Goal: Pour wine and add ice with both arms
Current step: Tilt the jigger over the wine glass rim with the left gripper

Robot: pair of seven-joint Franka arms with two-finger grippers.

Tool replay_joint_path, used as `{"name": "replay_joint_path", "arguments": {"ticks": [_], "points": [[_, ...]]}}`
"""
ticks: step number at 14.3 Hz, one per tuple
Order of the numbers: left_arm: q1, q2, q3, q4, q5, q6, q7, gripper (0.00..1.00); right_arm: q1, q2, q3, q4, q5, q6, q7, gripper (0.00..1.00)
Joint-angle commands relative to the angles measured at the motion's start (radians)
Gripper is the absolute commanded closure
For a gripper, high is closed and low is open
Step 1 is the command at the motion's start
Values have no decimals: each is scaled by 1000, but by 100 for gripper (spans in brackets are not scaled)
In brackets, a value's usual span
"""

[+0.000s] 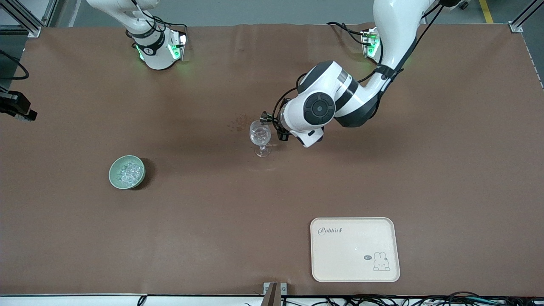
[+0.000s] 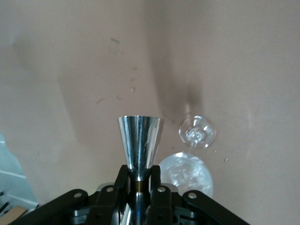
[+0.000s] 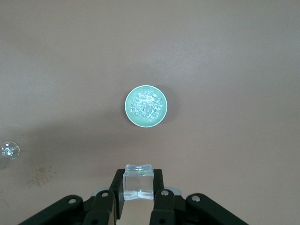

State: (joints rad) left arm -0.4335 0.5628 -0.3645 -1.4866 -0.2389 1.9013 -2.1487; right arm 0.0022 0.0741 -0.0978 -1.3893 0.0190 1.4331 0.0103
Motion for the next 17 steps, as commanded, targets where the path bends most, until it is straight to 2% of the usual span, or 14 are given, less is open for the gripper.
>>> {"name": "replay_joint_path", "arguments": {"ticks": [1,6,11,17], "points": [[-31,22,12,52,32,-7,-40,99,-1,1,1,6,-4,-8,7,99],[-39,17,15,55,117,-21,-79,99,-2,1,0,6,-2,-8,5,99],[-45,20,15,94,188,-102,-80,99,-2,1,0,6,-2,-8,4,99],[-70,35,21,120,193,-113,-83,99,-2,1,0,6,-2,-8,4,99]]}}
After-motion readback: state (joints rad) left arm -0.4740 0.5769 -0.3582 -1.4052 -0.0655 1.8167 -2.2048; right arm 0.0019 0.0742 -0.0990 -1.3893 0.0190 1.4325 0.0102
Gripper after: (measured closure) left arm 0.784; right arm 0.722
